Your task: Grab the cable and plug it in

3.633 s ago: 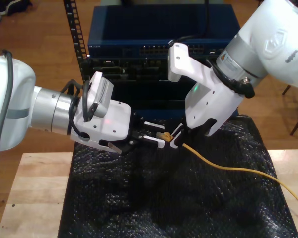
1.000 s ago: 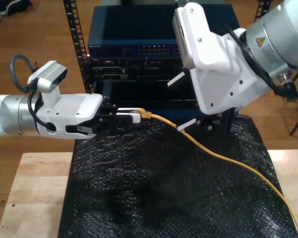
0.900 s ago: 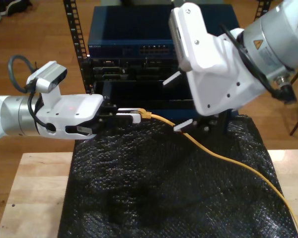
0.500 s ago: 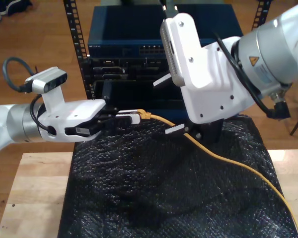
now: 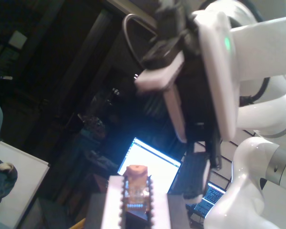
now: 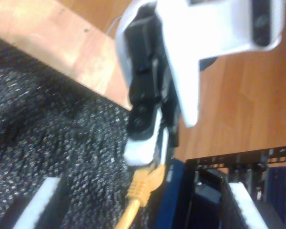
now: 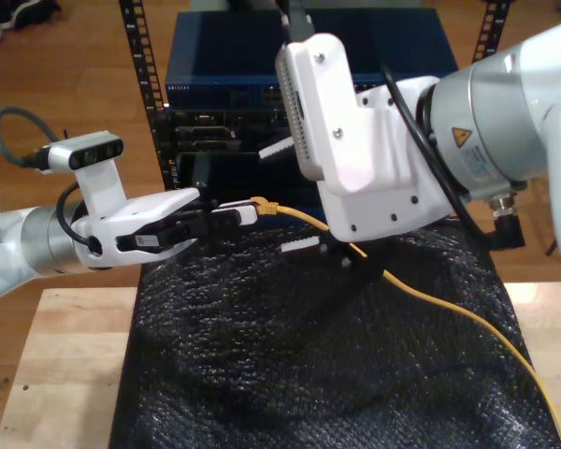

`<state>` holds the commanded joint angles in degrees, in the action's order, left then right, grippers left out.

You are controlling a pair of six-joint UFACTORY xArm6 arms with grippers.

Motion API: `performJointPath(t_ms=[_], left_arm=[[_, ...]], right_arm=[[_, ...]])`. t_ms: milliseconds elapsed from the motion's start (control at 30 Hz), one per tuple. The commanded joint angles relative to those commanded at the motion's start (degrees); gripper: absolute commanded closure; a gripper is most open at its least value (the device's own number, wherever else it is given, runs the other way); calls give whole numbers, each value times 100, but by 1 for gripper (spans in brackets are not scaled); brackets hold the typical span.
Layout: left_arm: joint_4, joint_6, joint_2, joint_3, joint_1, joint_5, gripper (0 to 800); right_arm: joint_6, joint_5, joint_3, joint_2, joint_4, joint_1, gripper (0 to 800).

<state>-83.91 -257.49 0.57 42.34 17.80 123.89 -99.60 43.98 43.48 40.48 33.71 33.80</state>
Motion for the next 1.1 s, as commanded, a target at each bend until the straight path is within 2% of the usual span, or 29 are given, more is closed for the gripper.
performJointPath(t_ms=[133,633,767,1000,1100], left_arm=[[-237,-53,-79,18,0,264,794],[-237,-589,-264,26,-18,651,795],[-237,-897,-325,35,-18,835,795],[-237,-1002,-343,26,-26,853,794],[-237,-1029,-343,18,-26,870,795]], right_arm=[[0,-176,-79,35,-9,9,63],[0,-229,-88,132,0,141,65],[0,-246,-88,123,-9,141,91],[0,-246,-97,123,0,158,92],[0,-246,-97,132,0,281,120]])
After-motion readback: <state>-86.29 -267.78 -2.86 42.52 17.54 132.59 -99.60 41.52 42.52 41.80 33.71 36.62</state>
